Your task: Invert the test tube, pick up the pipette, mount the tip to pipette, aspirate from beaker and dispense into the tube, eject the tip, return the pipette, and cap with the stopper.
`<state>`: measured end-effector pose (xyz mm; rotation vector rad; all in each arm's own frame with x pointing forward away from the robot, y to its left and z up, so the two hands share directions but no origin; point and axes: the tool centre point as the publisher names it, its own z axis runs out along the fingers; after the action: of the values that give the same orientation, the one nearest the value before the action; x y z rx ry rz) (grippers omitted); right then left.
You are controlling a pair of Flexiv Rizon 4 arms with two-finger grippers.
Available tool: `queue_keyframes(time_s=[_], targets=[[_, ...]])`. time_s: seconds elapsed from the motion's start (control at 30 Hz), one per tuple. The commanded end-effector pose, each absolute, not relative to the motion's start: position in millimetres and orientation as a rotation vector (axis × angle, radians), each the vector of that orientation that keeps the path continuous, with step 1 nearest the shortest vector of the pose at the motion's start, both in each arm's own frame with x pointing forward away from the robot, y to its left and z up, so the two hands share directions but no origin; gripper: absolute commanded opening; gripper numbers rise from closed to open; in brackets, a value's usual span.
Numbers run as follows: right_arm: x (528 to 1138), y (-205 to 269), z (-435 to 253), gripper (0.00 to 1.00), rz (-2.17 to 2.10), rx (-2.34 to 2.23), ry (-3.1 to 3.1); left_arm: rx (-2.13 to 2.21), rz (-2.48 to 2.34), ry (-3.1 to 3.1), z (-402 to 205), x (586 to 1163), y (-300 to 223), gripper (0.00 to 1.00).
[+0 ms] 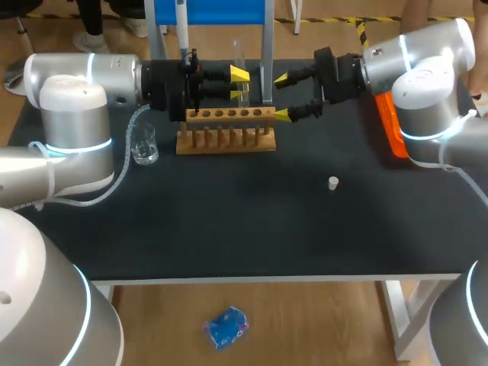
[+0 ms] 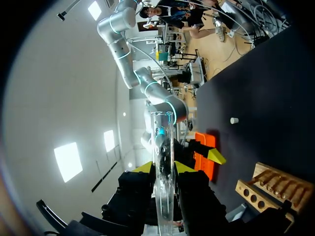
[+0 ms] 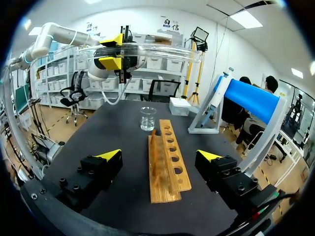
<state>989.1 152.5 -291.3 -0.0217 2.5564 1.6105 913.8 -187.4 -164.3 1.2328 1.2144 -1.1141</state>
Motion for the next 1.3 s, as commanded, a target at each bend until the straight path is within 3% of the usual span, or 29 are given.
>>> queue_keyframes(time_s=[0.03,1.3], targets=[[991.0,152.4,-292.0,1.00,1.613,-0.027,2.560,1.233,-1.111,1.215,-163.6,912.8,-186.9,0.00],[991.0,152.4,-292.0,1.00,1.613,-0.027,2.560,0.819,-1.635,1.555,-129.2,933.9,-176.8,0.00]])
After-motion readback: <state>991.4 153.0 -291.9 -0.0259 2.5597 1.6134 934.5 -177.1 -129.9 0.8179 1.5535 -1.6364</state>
